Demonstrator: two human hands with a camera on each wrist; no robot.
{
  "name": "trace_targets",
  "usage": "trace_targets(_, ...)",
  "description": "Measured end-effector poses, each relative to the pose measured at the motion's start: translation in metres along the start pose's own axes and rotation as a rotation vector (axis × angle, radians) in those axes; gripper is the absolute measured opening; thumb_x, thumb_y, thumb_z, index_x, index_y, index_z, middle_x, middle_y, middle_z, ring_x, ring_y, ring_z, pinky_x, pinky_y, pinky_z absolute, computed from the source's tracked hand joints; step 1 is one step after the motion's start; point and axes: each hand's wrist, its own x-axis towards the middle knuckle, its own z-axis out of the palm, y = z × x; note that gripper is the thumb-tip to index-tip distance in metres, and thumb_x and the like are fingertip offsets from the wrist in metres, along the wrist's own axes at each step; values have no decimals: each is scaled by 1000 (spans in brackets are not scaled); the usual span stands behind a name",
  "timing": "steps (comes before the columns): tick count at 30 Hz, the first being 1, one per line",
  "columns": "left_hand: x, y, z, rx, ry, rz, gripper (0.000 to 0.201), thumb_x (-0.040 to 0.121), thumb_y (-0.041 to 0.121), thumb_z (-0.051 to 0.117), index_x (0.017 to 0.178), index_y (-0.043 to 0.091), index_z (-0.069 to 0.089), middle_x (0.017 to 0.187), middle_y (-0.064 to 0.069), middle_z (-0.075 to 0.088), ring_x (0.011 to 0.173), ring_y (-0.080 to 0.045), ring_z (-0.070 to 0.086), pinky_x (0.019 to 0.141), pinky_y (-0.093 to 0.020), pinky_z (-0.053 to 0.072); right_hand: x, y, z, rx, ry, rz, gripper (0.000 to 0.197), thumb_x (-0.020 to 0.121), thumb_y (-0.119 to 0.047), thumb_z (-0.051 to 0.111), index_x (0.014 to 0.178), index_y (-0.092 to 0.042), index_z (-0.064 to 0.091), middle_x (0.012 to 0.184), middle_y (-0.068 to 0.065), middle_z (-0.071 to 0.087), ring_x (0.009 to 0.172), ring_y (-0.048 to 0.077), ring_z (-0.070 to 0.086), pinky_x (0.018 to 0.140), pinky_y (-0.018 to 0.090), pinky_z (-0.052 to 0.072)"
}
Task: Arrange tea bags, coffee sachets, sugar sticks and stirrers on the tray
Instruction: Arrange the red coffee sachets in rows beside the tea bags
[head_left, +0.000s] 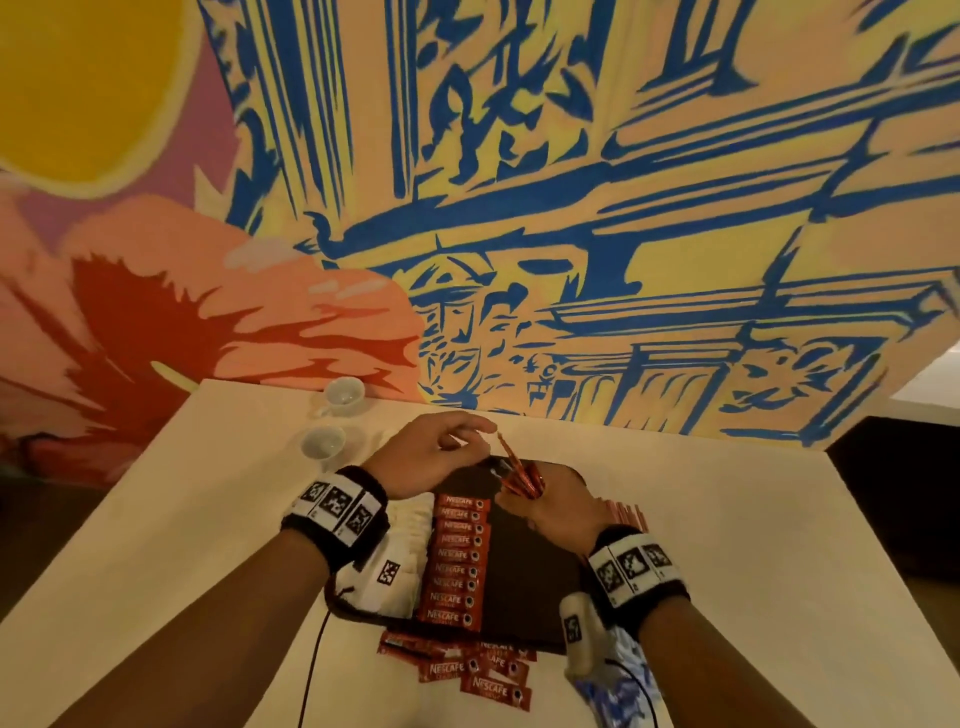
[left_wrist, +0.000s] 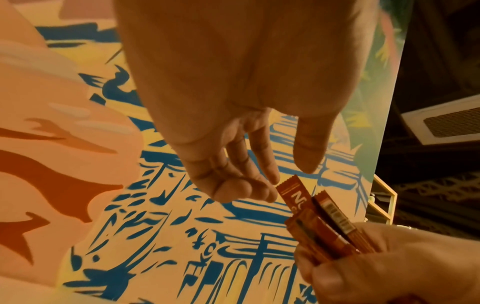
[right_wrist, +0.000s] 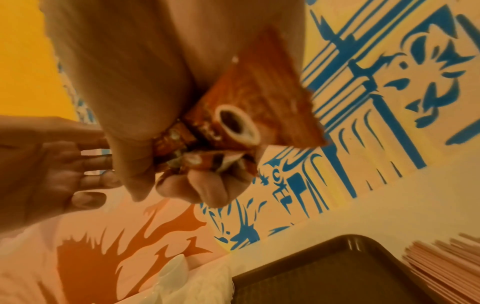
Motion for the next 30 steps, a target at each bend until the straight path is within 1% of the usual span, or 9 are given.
trace_targets(3, -15, 15, 4, -2, -15, 30, 29, 92, 35, 70, 121, 36, 65, 104, 6, 71, 92, -19, 67, 84, -28, 53, -10, -14, -3, -81, -51, -77, 21, 93, -28, 71, 82, -36, 55, 70, -12, 60, 55, -10, 56, 58, 11, 39)
trace_targets(6, -24, 22, 7, 53, 11, 82, 17, 93, 34, 70, 110, 34, 71, 99, 7, 73, 91, -16, 67, 88, -32, 54, -17, -22, -7, -118, -97, -126, 22, 93, -27, 72, 81, -35, 55, 71, -12, 59, 57, -12, 55, 60, 13, 37)
trace_targets(9, -31, 32, 7, 27, 97, 112, 8, 93, 27, 70, 101, 26, 74, 89, 5, 74, 84, -13, 67, 79, -25, 53, -18, -22, -13, -114, -80, -122, 18, 90, -34, 74, 83, -26, 60, 73, -8, 61, 61, -1, 56, 65, 25, 45)
trace_targets(12, -37, 44, 2, -86, 165, 103, 8, 95, 19, 68, 102, 16, 71, 83, -5, 75, 73, -16, 67, 66, -19, 49, -17, -16, -20, -112, -47, -85, 20, 91, -39, 72, 87, -21, 63, 75, -5, 62, 66, 11, 58, 71, 37, 51)
trace_targets(15, -45, 50, -4, -165, 223, 128, 11, 96, 15, 66, 105, 10, 69, 89, -7, 76, 78, -20, 70, 67, -23, 53, -17, -10, -26, -132, -6, -75, 23, 94, -42, 67, 89, -20, 64, 78, -3, 64, 70, 14, 58, 75, 39, 50)
trace_targets(19, -56, 56, -7, -317, 302, 120, 16, 92, 15, 69, 102, 4, 71, 92, -11, 75, 84, -27, 72, 72, -28, 56, -20, -12, -33, 125, 118, 16, 34, 96, -46, 63, 81, -16, 59, 60, -6, 49, 53, 13, 45, 60, 37, 42)
trace_targets(23, -59, 50, -8, -363, 323, 125, 12, 90, 5, 70, 102, 2, 68, 87, -18, 72, 81, -30, 72, 72, -30, 55, -30, -23, -41, 594, 69, 44, 50, 95, -57, 58, 107, -9, 69, 65, 1, 52, 50, 13, 37, 48, 28, 31)
trace_targets(26, -58, 47, -7, -370, 317, 119, 12, 90, 3, 70, 102, 2, 67, 85, -20, 71, 80, -31, 72, 71, -31, 56, -30, -27, -45, 609, -40, -5, 48, 91, -53, 67, 104, -8, 72, 72, 11, 59, 48, 14, 35, 47, 27, 29)
trace_targets(30, -53, 44, -5, -363, 270, 95, 21, 89, 4, 71, 109, 6, 66, 86, -14, 74, 80, -29, 72, 71, -31, 56, -23, -32, -45, 571, -71, -34, 37, 84, -32, 81, 99, 0, 72, 56, 4, 42, 44, 15, 33, 44, 28, 29)
